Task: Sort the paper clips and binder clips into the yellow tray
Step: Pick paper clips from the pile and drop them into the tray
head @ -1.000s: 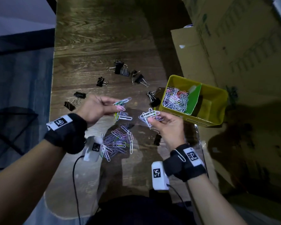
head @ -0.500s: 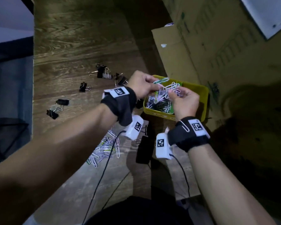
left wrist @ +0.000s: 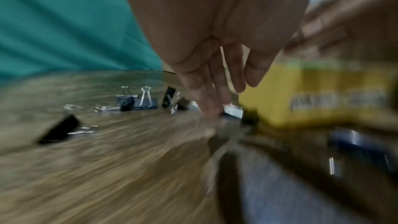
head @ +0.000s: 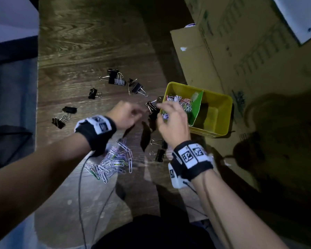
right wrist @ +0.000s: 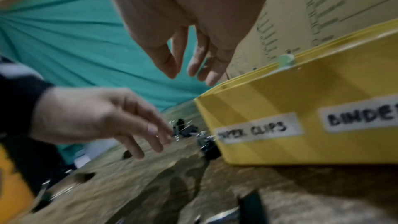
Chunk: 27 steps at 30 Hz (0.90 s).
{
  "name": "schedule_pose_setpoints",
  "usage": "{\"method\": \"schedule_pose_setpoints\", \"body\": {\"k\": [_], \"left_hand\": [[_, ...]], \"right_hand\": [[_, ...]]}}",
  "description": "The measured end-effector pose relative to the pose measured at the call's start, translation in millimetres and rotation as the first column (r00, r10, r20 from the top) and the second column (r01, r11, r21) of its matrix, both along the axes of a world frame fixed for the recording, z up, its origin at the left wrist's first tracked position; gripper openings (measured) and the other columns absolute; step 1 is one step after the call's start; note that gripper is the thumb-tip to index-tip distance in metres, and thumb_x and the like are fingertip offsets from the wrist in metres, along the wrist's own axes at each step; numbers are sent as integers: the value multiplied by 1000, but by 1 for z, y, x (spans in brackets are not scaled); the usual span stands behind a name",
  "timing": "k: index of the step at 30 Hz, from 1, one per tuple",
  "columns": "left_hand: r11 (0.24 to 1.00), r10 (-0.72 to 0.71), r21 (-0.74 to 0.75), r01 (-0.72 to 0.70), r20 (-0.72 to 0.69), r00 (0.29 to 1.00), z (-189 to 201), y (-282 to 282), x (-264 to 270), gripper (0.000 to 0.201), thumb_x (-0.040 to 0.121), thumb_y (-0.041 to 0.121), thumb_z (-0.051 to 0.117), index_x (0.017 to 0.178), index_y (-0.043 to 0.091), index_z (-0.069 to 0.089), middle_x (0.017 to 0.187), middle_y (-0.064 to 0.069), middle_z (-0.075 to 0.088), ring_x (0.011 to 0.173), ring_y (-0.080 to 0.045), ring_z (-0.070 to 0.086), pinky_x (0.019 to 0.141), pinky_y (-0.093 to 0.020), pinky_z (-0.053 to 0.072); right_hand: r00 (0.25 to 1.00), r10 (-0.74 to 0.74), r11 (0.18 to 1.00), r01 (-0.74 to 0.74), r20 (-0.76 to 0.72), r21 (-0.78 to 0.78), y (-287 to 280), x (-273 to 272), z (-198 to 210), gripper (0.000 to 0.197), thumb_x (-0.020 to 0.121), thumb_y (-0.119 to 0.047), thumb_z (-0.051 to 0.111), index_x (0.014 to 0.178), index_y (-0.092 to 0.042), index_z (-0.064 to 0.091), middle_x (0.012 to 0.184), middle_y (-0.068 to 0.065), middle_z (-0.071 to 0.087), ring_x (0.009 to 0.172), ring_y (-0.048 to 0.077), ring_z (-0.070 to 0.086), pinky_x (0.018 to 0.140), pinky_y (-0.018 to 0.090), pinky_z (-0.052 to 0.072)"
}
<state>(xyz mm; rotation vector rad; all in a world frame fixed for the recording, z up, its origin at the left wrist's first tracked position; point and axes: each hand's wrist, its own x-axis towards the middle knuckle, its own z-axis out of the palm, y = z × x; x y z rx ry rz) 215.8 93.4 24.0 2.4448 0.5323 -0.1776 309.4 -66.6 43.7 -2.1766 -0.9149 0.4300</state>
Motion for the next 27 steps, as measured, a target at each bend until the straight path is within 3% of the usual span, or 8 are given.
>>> {"method": "schedule_pose_setpoints", "body": {"k": [3,5,7,12,14,17,22,27], "left_hand": [[970,-220,70,234,-167,961,-42,-3,-61,51,90,28,55,137,13,42,144,-16,39,125,-33,46,102,-42,37],[940,-292,85,331,-302,907,-62,-11,-98,65,90,53,33,144,19,16,154,-10,11,141,-31,14,112,-51,21],[925,-306,113,362,-339,889,-71,-18,-131,70,87,62,13,143,20,10,155,-3,5,142,-25,2,113,-53,18],[916,-269,258,307,-175,947,-73,-33,-183,64,91,59,23,141,20,35,149,-7,34,135,-24,34,103,-51,37],[966,-43,245,85,-172,984,-65,-37,-197,74,80,66,43,141,26,31,147,-9,34,129,-28,40,99,-51,41],[946,278,235,-224,-230,933,-54,-50,-206,95,54,66,66,137,35,28,133,-6,34,105,-30,45,85,-47,49],[915,403,121,-384,-276,873,-58,-70,-187,81,66,33,74,138,25,37,129,-12,32,107,-34,44,96,-40,40],[883,466,8,-469,-128,875,-66,-68,-171,47,74,5,68,119,14,61,116,-12,54,99,-29,58,87,-27,43]], "right_hand": [[984,181,982,-180,-4,63,-3,-40,-8,24,86,-9,61,107,-12,69,105,5,60,95,16,56,88,18,37],[946,316,948,-318,-76,-23,-6,-66,-23,28,86,-12,62,113,-13,65,109,5,58,98,18,56,86,20,38],[895,414,879,-441,-167,-184,-12,-91,-42,47,85,-21,66,130,-17,52,124,7,48,113,22,50,96,29,40],[877,464,726,-456,-123,-515,-23,-132,-67,97,73,-51,72,145,-10,20,135,14,29,124,31,29,107,38,27],[890,436,715,-432,-131,-551,-18,-141,-66,110,70,-56,72,147,-5,12,137,16,25,125,32,25,109,39,24],[893,438,682,-407,-107,-608,-6,-149,-62,120,68,-61,71,148,-2,4,136,19,26,123,33,26,109,40,24],[833,546,613,-467,-85,-637,15,-158,-62,100,76,-43,73,146,-3,14,136,21,29,124,37,29,105,43,29],[861,491,684,-474,-131,-554,22,-156,-75,52,86,-1,58,134,-4,41,129,19,42,118,37,45,94,45,47]]}}
